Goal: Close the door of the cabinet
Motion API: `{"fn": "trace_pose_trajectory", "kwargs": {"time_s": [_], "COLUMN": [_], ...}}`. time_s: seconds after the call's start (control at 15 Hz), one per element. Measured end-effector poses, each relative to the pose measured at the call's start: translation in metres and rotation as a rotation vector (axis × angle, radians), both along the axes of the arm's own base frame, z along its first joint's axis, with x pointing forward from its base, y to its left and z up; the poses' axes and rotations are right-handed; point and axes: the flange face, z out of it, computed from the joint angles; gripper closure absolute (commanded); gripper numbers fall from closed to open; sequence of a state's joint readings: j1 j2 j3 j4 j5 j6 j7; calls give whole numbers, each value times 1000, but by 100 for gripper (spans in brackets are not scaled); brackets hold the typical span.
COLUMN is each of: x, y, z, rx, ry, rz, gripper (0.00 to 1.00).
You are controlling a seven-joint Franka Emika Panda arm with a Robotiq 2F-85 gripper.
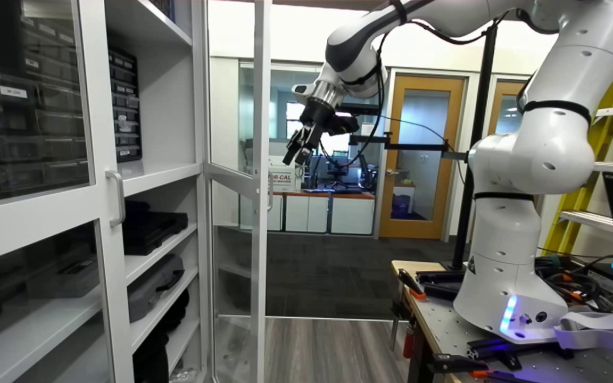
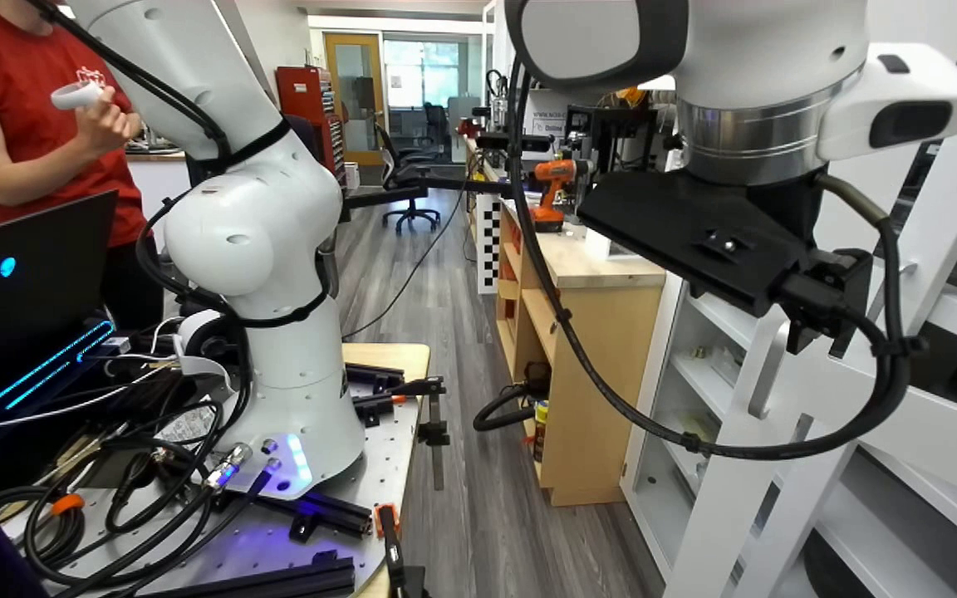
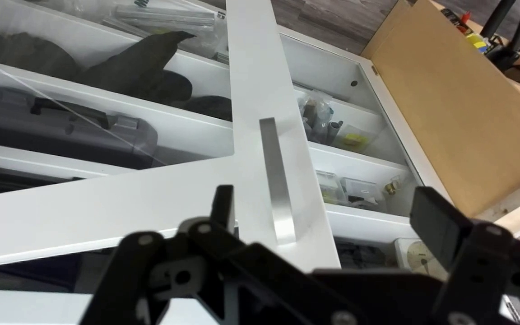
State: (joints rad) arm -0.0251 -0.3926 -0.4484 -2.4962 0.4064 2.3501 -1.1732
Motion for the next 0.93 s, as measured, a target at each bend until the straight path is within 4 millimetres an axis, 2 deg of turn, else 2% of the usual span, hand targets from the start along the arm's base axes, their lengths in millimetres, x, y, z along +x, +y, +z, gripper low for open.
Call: {"fn": "trace_pose_trajectory", "kwargs": {"time_s": [0.67,0.93], "x": [18,29], "y": [10,10], "z": [-30,-37], "rx": [52,19], "ry": [-22,-52], "rz": [67,109], "gripper": [0,0]}}
